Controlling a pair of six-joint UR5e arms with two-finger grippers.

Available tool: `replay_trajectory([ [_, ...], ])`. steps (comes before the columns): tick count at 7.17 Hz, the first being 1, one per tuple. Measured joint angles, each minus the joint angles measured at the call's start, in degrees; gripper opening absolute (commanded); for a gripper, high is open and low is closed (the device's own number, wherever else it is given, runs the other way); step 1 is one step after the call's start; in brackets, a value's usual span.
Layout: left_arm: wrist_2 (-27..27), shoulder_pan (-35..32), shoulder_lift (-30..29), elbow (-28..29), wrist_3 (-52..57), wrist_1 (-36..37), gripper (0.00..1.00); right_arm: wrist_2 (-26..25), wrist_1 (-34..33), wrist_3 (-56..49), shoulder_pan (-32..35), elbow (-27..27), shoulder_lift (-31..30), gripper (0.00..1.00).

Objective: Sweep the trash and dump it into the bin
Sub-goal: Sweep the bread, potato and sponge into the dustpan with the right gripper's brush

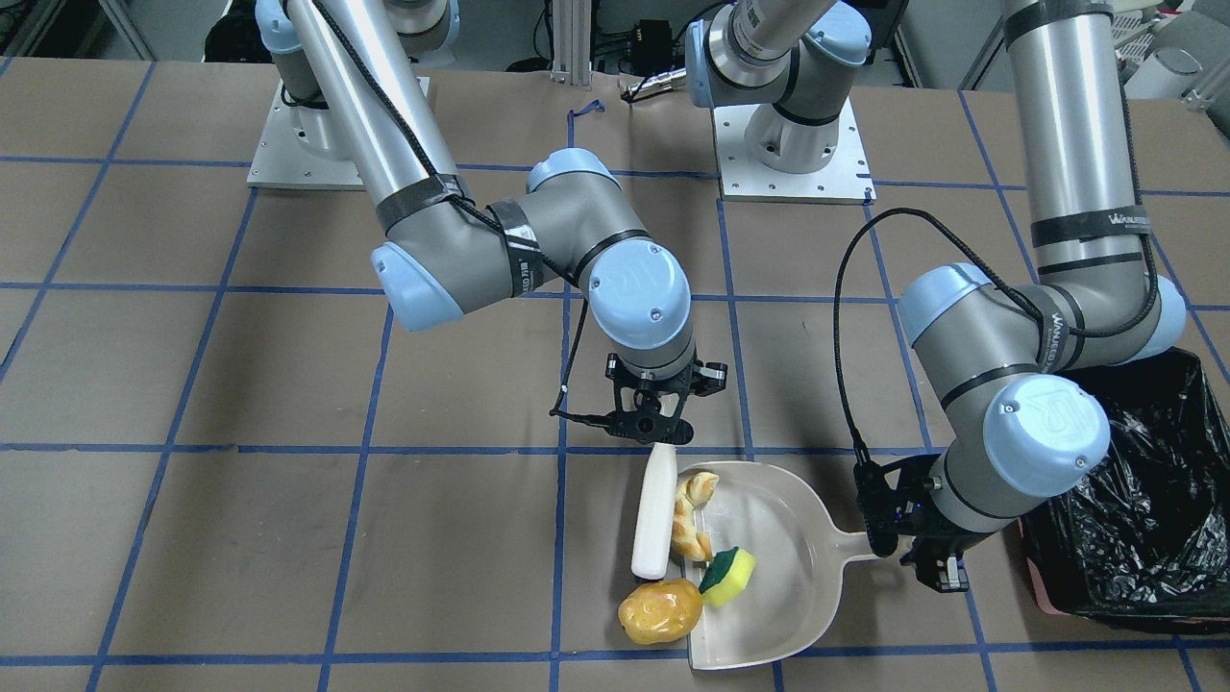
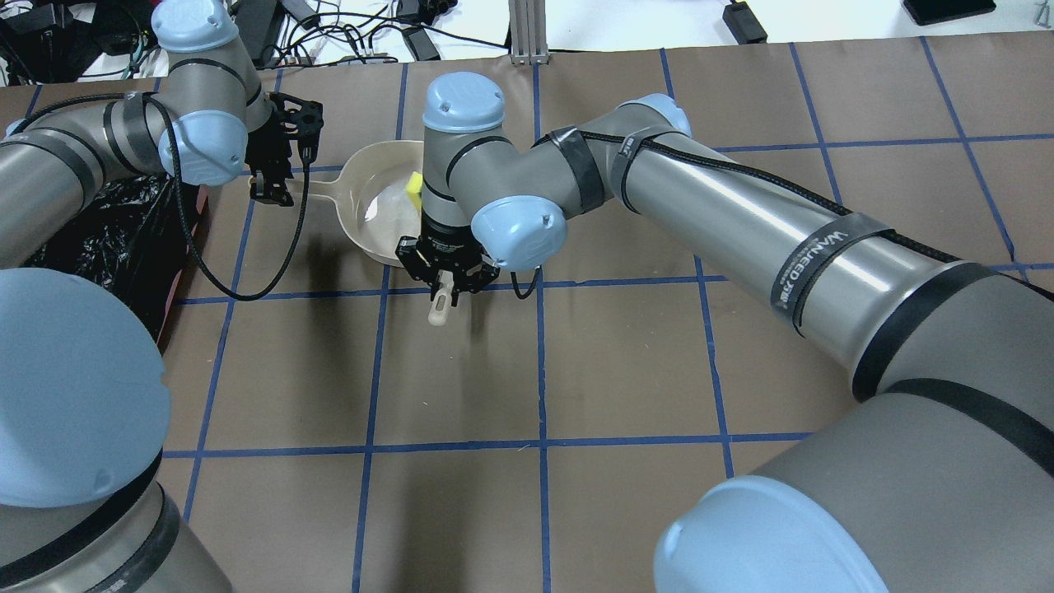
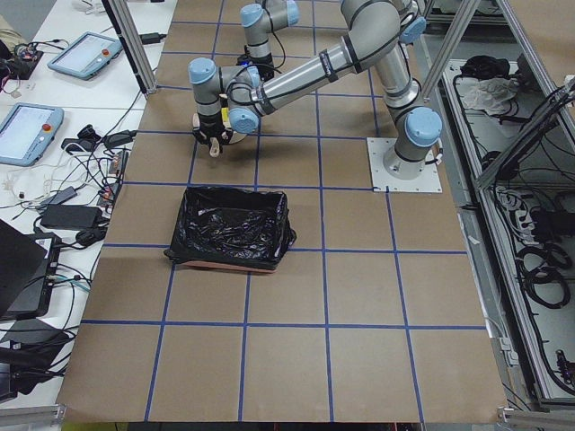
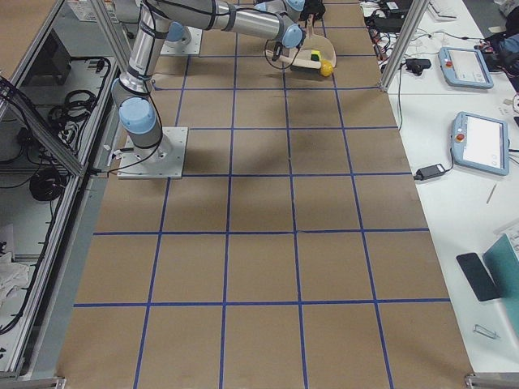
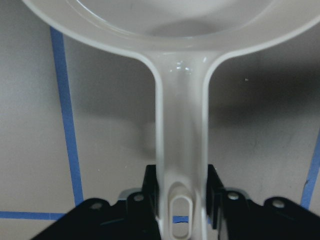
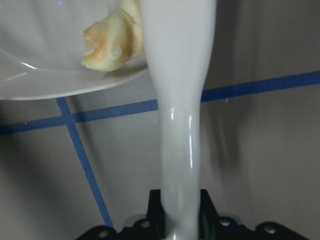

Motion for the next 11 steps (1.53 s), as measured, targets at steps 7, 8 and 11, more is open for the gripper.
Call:
replay_trajectory([
  [7,-0.2,0.0,0.0,0.0,0.0,0.0,0.09,0.0,-2.8,6.9,6.0,-5.7,1.1,0.0],
  [8,-0.2,0.0,0.0,0.0,0.0,0.0,0.09,-0.5,-0.2,6.7,5.4,-5.9,-0.4,0.0],
  [11,-0.2,0.0,-0.1,0.0,0.0,0.0,0.09,-7.5,5.8,1.4,1.5,-5.3,-2.6,0.0],
])
